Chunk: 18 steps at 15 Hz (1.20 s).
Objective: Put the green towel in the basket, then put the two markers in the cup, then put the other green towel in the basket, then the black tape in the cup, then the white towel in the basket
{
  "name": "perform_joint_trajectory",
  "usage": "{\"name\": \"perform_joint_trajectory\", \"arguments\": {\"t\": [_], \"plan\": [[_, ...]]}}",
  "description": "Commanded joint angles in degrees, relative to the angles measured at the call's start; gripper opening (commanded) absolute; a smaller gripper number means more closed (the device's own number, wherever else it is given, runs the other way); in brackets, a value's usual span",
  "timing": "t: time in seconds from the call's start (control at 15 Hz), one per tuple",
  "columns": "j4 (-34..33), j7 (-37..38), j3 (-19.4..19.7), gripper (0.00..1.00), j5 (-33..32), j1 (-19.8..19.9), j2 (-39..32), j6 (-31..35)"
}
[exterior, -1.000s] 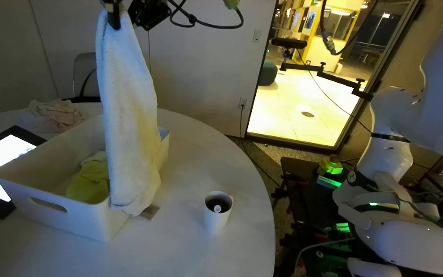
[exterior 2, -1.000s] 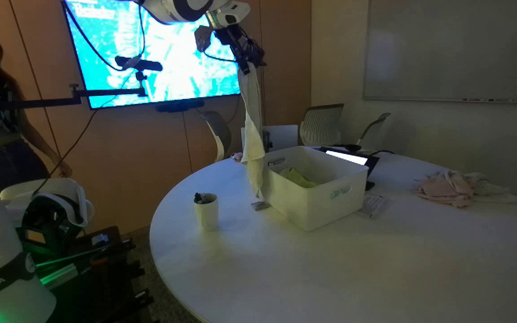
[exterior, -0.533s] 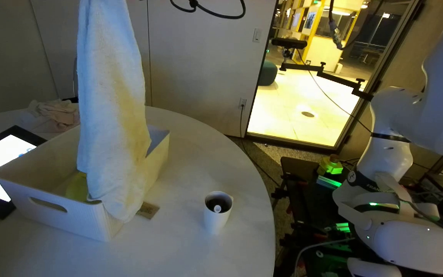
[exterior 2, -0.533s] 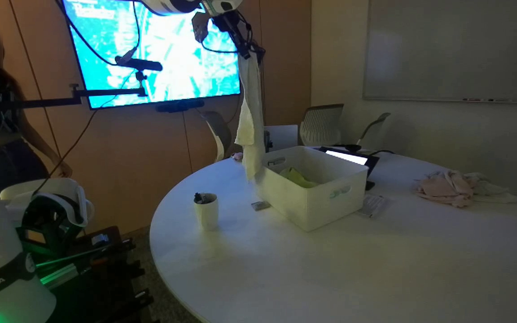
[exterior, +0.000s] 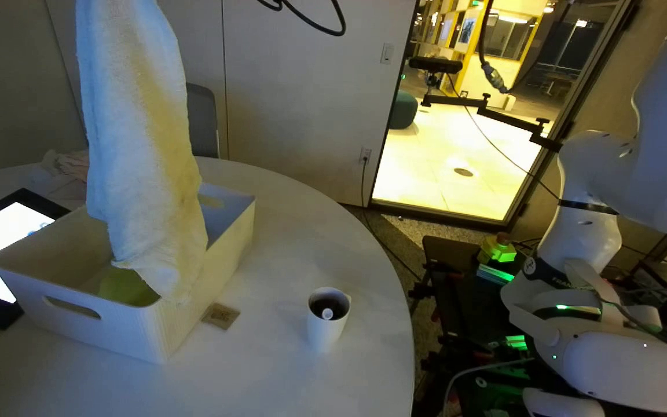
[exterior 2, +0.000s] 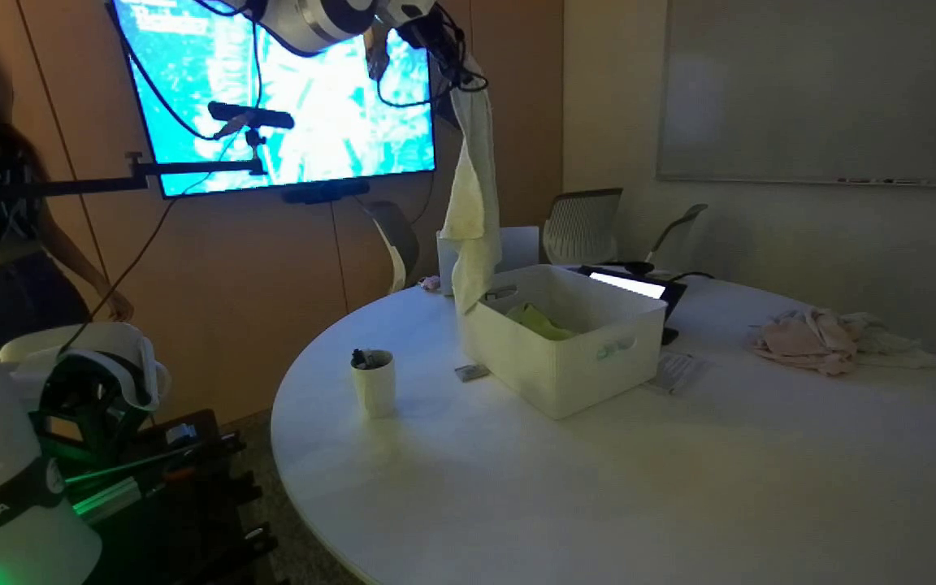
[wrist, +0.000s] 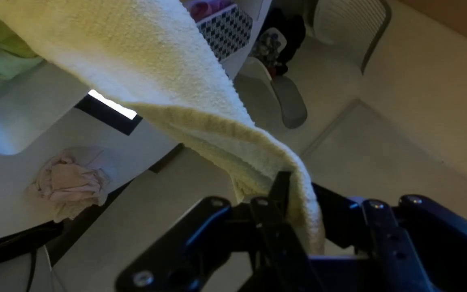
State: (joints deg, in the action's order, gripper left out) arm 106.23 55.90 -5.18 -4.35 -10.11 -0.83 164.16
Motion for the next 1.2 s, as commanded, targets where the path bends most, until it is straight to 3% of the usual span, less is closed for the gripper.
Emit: {"name": "perform_joint_trajectory", "arguments": {"t": [0.0,0.4,0.6,0.67,0.73,0.87,1.13], "plan": [[-3.3,15.5,2.4,0.07,-11.9,0.8,-2.7,6.2],[-10.3,40.9,9.0,0.07,-33.7,-1.0,-6.6,5.3],[-13.4,44.0,8.7,0.08,-37.4,-1.6,-9.2,1.4],[-13.6,40.6,7.4,0.11,-34.9,-1.4,-10.2,-0.8],[-14.0,39.2,6.8,0.34,-33.8,-1.5,-11.1,-2.5],[-15.3,36.7,5.7,0.37,-32.1,-1.6,-13.2,-7.5],[-14.3,28.2,3.7,0.65,-24.1,-0.8,-13.9,-13.1]]}}
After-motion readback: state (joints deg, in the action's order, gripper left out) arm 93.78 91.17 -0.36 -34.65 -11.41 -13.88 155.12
